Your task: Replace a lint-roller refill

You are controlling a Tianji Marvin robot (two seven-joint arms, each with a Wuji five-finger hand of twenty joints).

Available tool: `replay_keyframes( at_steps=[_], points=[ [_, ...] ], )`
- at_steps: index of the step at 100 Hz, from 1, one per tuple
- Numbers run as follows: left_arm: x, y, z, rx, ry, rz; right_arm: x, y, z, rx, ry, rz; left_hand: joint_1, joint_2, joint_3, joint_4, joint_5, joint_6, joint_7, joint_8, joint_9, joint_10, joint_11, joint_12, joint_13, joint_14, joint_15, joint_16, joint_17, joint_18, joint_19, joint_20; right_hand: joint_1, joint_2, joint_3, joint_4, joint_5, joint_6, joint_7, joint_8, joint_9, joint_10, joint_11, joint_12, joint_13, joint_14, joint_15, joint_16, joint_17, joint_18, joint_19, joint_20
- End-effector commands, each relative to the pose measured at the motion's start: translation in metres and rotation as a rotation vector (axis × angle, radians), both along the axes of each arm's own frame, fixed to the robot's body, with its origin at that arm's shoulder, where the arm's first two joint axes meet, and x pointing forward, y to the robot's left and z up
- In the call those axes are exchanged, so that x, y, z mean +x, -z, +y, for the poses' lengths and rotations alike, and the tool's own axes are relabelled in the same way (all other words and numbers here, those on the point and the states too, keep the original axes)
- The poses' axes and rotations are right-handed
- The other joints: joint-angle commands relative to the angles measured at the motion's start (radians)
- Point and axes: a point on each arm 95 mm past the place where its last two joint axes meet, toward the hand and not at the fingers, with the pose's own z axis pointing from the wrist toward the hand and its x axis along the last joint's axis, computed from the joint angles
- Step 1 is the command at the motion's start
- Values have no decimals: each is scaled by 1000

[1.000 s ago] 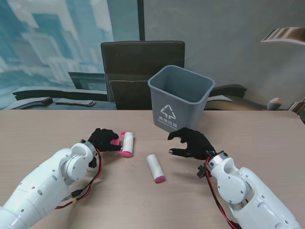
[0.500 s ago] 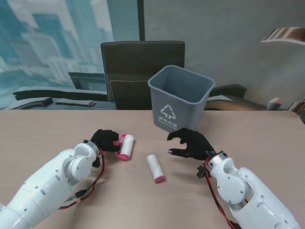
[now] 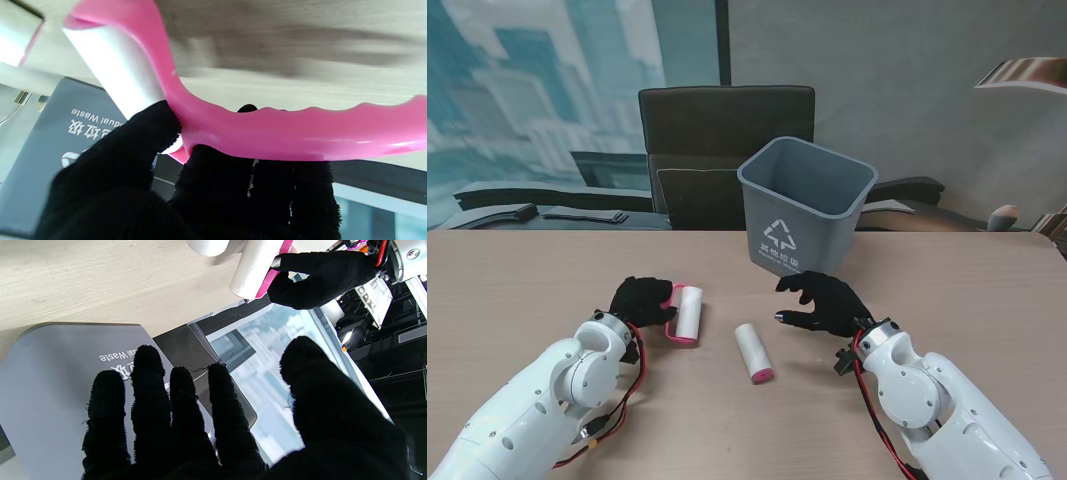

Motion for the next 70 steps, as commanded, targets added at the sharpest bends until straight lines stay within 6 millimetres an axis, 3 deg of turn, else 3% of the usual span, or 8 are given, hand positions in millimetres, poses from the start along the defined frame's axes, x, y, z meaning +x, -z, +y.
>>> replay_keyframes(
  at_steps=[1, 45, 70],
  points=[
    [-8, -2, -7, -27, 19, -8, -2, 1, 9, 19, -16, 13, 257, 50, 182, 89, -16, -221, 107, 49, 42, -50, 31, 45, 68, 36, 119, 33, 0, -15, 46, -9, 3, 41, -23, 44, -5, 23, -24, -15, 0, 13, 2, 1, 29, -38, 14, 13, 4, 6, 22, 10],
    [-52, -51, -38, -272, 96, -211, -7, 7, 49, 208, -93, 133, 261, 56, 167, 85, -22, -219, 100, 33, 36, -52, 15, 47, 59, 35, 112, 27, -4, -19, 47, -13, -87, 123, -124, 31, -107, 91, -99, -50, -92, 46, -6, -4, -42, -31, -25, -6, -28, 5, -11, -7],
    [-63, -58, -49, -301, 126, -273, -12, 9, 67, 280, -123, 179, 265, 54, 165, 83, -21, -214, 100, 26, 36, -48, 13, 45, 59, 38, 114, 24, -6, -15, 49, -13, -138, 171, -152, 22, -137, 121, -130, -64, -113, 65, -11, -14, -60, -15, -45, -19, -39, 12, -27, -12]
  ],
)
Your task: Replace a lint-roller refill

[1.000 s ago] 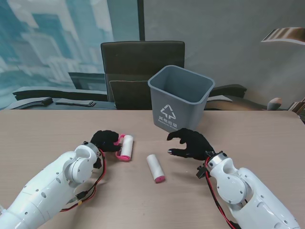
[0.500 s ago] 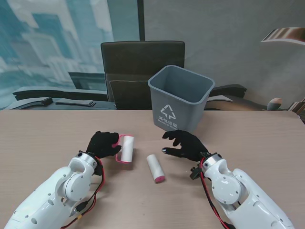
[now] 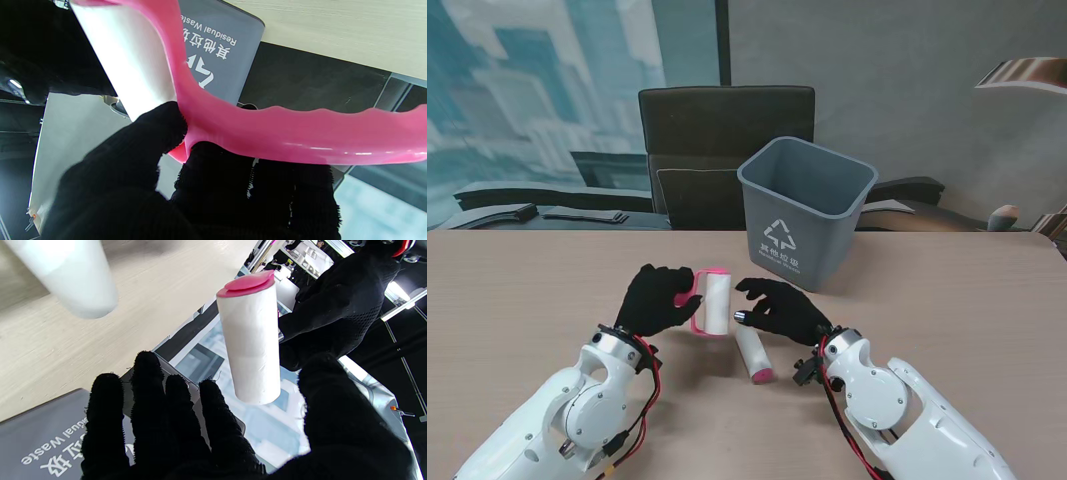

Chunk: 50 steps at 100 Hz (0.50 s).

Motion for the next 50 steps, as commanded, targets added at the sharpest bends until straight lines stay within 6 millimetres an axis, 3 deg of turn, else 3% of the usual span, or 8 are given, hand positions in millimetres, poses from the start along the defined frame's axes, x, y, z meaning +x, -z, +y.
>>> replay_keyframes(
  at_steps=[1, 22, 28, 48, 50],
  points=[
    [-3, -1, -8, -8, 21, 3, -4, -1, 11, 8, -24, 0, 233, 54, 166, 82, -22, -205, 75, 25, 33, -42, 10, 34, 59, 39, 89, 22, 2, -15, 49, -13, -43, 45, -24, 22, -24, 13, -18, -13, -26, 11, -5, -4, -11, -16, -14, -16, -10, 3, -14, -9],
    [-5, -2, -22, -31, 49, 4, -7, -1, 19, 37, -32, 13, 232, 54, 165, 80, -20, -204, 72, 19, 33, -41, 7, 31, 58, 40, 88, 19, 3, -14, 50, -12, -26, 44, -22, 24, -29, 10, -24, -13, -15, 19, -7, -14, -5, -3, -25, -24, -1, 6, -15, -10],
    [-6, -2, -25, -49, 59, 15, -7, -1, 20, 37, -37, 16, 232, 55, 163, 79, -21, -204, 70, 18, 33, -42, 6, 29, 57, 39, 88, 18, 3, -14, 50, -12, -4, 45, -18, 28, -41, -19, -22, -8, -13, 8, -5, -16, 2, -1, -23, -24, 5, 8, -15, -10],
    [-14, -2, -33, -92, 87, 25, -8, -1, 23, 51, -41, 16, 234, 61, 155, 73, -23, -206, 65, 10, 30, -46, 0, 21, 53, 37, 84, 14, 3, -14, 50, -13, 146, 49, -15, 60, -28, -35, 34, 44, 25, -3, 40, 0, 70, -10, 32, -1, 53, 11, 16, -2],
    [-14, -2, -33, -97, 89, 25, -8, -1, 24, 56, -37, 13, 234, 61, 154, 73, -22, -207, 65, 9, 30, -46, 1, 21, 53, 37, 84, 13, 3, -14, 50, -13, 192, 60, -47, 70, -20, -33, 46, 57, 37, -1, 49, 5, 81, -11, 44, 3, 63, 11, 27, -1]
  ],
)
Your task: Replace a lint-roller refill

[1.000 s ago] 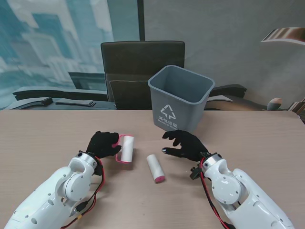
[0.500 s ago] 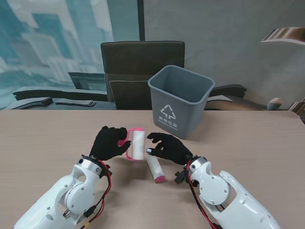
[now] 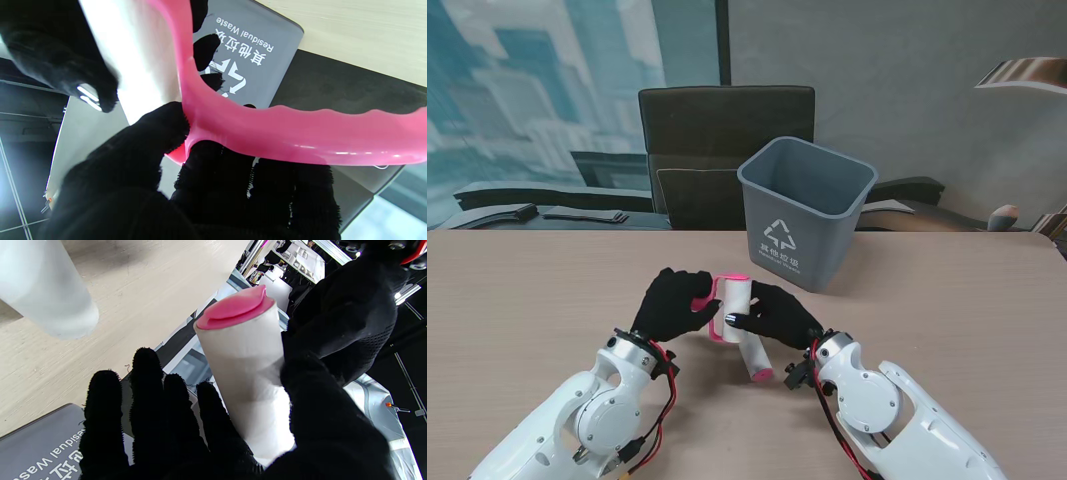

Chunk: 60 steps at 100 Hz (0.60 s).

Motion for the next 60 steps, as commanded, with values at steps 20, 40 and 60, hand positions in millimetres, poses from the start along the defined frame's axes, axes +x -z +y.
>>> replay_keyframes(
  at_steps=[20, 40, 60],
  points=[
    [-13, -3, -10, -54, 41, 5, -4, -5, 12, 53, 21, -30, 217, 66, 145, 70, -23, -206, 45, 1, 28, -48, -3, 12, 50, 35, 79, 8, 9, -18, 48, -11, 223, 44, 200, 80, 102, -59, 173, -30, 153, 6, 76, 31, 151, -23, 97, 22, 106, -21, 115, -6],
    [-17, -4, -8, -62, 50, 1, -5, -8, 14, 109, 55, -35, 217, 81, 111, 64, -22, -207, 17, -40, 19, -53, -34, -36, 50, -10, 53, -17, 5, -35, 34, -20, 284, 8, 394, 19, 259, -135, 556, -148, 372, 9, 138, 41, 326, -15, 196, 45, 241, -32, 205, -8],
    [-17, -3, -4, -53, 95, 16, -6, -10, 15, 152, 62, -40, 68, 64, -40, -14, -103, -179, -146, -127, -159, -41, -53, -174, -77, -42, -68, -70, -70, -54, -74, -42, 273, 5, 460, 22, 357, -127, 593, -33, 446, 39, 213, 91, 401, -18, 313, 92, 289, -30, 262, 4]
  ],
)
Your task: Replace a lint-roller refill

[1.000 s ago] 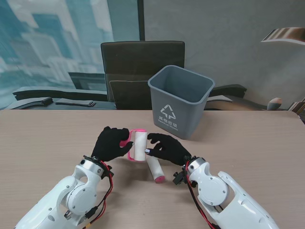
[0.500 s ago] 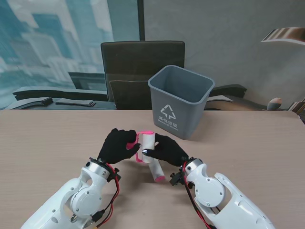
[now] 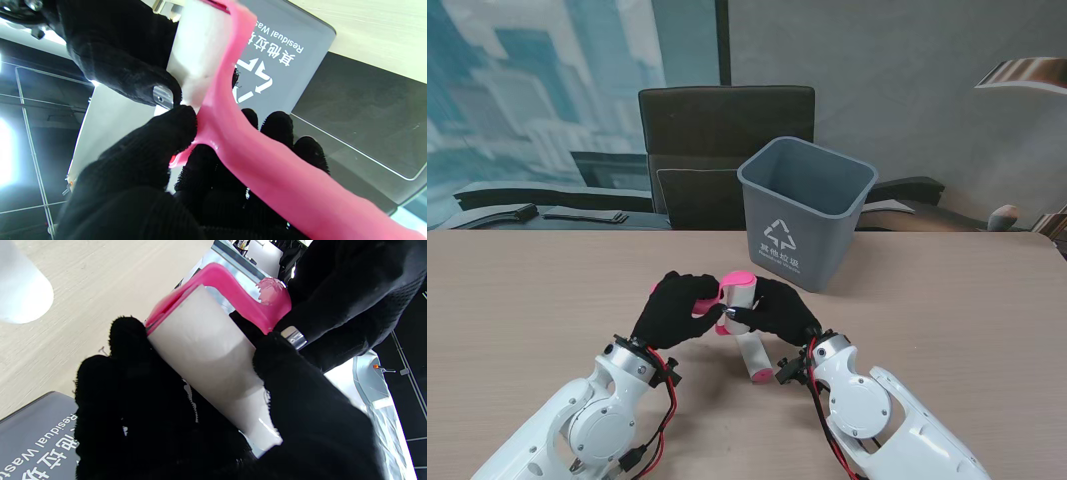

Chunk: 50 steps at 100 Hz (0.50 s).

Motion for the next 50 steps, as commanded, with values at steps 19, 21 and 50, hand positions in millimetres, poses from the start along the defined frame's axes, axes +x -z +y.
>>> replay_keyframes(
  at_steps=[19, 21, 50],
  points=[
    [-4, 2, 5, 43, 49, 23, -4, -5, 7, 22, -30, -24, -135, 133, -116, 72, -88, -151, -343, 3, -220, -27, -3, -192, -147, -31, -158, -34, -90, -37, -144, 2, 124, 151, 308, 69, 180, -161, 218, 91, 76, -15, 148, 78, 58, -91, 144, 60, 10, -57, 42, 24],
    [-4, 2, 5, 46, 51, 24, -4, -6, 7, 22, -31, -25, -138, 127, -123, 75, -98, -153, -356, -1, -233, -24, -12, -195, -158, -32, -168, -37, -94, -37, -152, 1, 124, 153, 308, 70, 179, -161, 216, 92, 76, -15, 149, 80, 58, -93, 150, 62, 9, -56, 45, 27],
    [-7, 4, 12, 114, 70, 24, -4, -7, 4, 20, -22, -28, -181, 28, -123, 62, -159, -189, -474, -20, -320, -25, -84, -216, -223, -43, -259, -55, -131, -35, -239, 5, 114, 162, 310, 82, 183, -141, 207, 98, 78, -7, 154, 92, 54, -82, 181, 77, 2, -47, 61, 49]
  ],
)
